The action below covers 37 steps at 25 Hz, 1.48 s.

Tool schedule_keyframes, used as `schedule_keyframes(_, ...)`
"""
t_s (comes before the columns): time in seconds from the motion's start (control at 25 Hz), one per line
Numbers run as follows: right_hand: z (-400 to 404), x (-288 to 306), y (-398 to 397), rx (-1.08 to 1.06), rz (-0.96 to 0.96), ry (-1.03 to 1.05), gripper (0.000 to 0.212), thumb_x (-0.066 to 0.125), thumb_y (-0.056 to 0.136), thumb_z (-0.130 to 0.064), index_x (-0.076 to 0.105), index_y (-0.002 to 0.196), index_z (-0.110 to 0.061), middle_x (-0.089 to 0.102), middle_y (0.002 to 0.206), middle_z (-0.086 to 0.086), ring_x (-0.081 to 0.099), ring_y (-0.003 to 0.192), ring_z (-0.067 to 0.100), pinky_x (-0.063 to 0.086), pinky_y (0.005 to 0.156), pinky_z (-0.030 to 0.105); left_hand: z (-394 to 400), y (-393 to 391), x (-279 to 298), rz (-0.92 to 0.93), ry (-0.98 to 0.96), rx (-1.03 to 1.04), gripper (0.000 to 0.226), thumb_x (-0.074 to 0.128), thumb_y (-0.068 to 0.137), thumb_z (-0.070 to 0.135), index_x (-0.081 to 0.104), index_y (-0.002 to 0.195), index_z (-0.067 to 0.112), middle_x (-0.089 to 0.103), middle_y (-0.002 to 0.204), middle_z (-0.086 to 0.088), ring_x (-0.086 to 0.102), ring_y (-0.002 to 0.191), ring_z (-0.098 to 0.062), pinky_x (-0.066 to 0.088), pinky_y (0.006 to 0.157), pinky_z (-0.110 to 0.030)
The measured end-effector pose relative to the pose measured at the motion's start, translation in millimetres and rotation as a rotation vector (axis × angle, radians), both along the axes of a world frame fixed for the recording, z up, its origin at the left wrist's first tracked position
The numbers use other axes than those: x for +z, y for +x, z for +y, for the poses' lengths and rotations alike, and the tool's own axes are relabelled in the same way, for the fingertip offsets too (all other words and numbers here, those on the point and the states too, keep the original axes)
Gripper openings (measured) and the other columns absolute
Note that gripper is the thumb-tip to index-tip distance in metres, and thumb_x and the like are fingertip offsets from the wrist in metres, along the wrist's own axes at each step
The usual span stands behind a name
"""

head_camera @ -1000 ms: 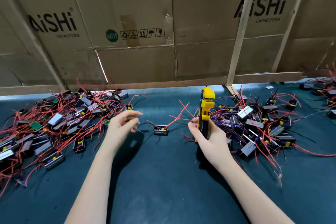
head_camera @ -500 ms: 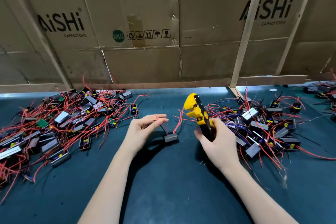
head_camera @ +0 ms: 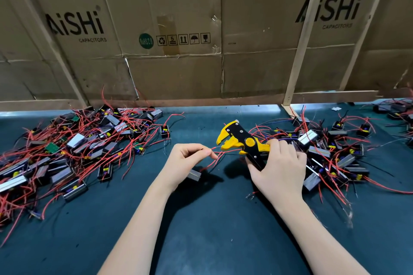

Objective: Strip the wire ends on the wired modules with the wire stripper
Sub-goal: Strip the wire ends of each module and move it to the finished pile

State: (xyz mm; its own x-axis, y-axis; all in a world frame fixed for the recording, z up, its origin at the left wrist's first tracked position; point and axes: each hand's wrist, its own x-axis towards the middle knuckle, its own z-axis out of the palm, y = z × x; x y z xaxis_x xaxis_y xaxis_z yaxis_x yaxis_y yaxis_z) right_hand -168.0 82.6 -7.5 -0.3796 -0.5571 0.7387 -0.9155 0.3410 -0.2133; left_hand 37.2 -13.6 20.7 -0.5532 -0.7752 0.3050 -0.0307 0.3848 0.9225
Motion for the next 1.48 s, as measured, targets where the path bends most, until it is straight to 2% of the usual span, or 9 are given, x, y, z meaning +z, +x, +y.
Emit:
schedule_keyframes(0.16, -1, 0, 2, 0.001, 0.017, 0.002, 0.057, 0.083, 0.063, -0.049, 0.059, 0.09, -0.005, 0.059, 0.08, 0.007, 0.057, 0.076, 0.032, 0.037, 0.071, 0.04, 0, -3, -2, -0.011, 0.01, 0.071, 0.028, 0.059, 0.096, 0.013, 0.077, 0.074, 0.014, 0.042, 0.048, 0.014, 0.032, 0.051, -0.004, 0.031, 0.055, -0.013)
schedule_keyframes(0.28, -1, 0, 1, -0.015, 0.021, 0.012, 0.056, 0.082, 0.064, -0.049, 0.058, 0.088, -0.006, 0.059, 0.079, 0.008, 0.056, 0.075, 0.032, 0.037, 0.07, 0.041, 3, -6, -3, -0.009, 0.033, 0.068, 0.027, 0.059, 0.095, 0.011, 0.078, 0.077, 0.011, 0.044, 0.047, 0.014, 0.034, 0.05, -0.004, 0.033, 0.054, -0.005)
schedule_keyframes(0.56, -1, -2, 2, -0.054, 0.04, 0.073, 0.057, 0.083, 0.061, -0.051, 0.056, 0.085, -0.007, 0.058, 0.079, 0.01, 0.056, 0.075, 0.032, 0.036, 0.07, 0.041, 4, -10, -5, 0.044, 0.028, 0.048, 0.024, 0.061, 0.091, 0.025, 0.079, 0.079, 0.016, 0.037, 0.05, 0.008, 0.03, 0.054, -0.01, 0.029, 0.052, -0.015)
schedule_keyframes(0.84, -2, -4, 5, -0.052, 0.015, 0.112, 0.057, 0.082, 0.061, -0.052, 0.056, 0.085, -0.007, 0.06, 0.081, 0.009, 0.058, 0.079, 0.033, 0.037, 0.073, 0.041, 5, -12, -5, 0.111, 0.003, 0.089, 0.024, 0.06, 0.091, 0.029, 0.08, 0.083, 0.02, 0.037, 0.055, -0.002, 0.034, 0.056, -0.011, 0.032, 0.056, -0.015)
schedule_keyframes(1.0, -3, -5, 6, -0.045, -0.002, 0.115, 0.056, 0.077, 0.066, -0.055, 0.055, 0.086, -0.008, 0.06, 0.081, 0.008, 0.058, 0.081, 0.032, 0.037, 0.073, 0.041, 7, -16, -7, -0.035, -0.027, 0.14, 0.024, 0.062, 0.087, 0.032, 0.079, 0.075, 0.021, 0.037, 0.051, 0.004, 0.034, 0.056, -0.015, 0.031, 0.056, -0.024)
schedule_keyframes(1.08, -3, -5, 6, -0.042, -0.001, 0.11, 0.054, 0.076, 0.067, -0.055, 0.055, 0.086, -0.009, 0.06, 0.081, 0.006, 0.058, 0.08, 0.031, 0.036, 0.072, 0.04, 7, -17, -8, -0.064, -0.022, 0.159, 0.023, 0.063, 0.09, 0.026, 0.078, 0.073, 0.021, 0.037, 0.05, 0.003, 0.034, 0.058, -0.019, 0.03, 0.057, -0.026)
schedule_keyframes(1.24, -2, -4, 4, -0.035, 0.022, 0.093, 0.054, 0.079, 0.064, -0.053, 0.055, 0.084, -0.009, 0.059, 0.078, 0.006, 0.058, 0.075, 0.03, 0.034, 0.07, 0.039, 6, -17, -8, -0.074, -0.007, 0.17, 0.028, 0.062, 0.094, 0.019, 0.078, 0.071, 0.02, 0.038, 0.048, 0.005, 0.035, 0.057, -0.017, 0.032, 0.055, -0.021)
schedule_keyframes(1.48, -2, -2, 5, -0.012, 0.046, 0.079, 0.052, 0.081, 0.064, -0.053, 0.054, 0.079, -0.01, 0.058, 0.072, 0.004, 0.057, 0.069, 0.029, 0.032, 0.067, 0.038, 4, -15, -9, -0.07, -0.005, 0.162, 0.03, 0.061, 0.094, 0.016, 0.077, 0.069, 0.017, 0.037, 0.045, 0.005, 0.034, 0.054, -0.016, 0.031, 0.054, -0.021)
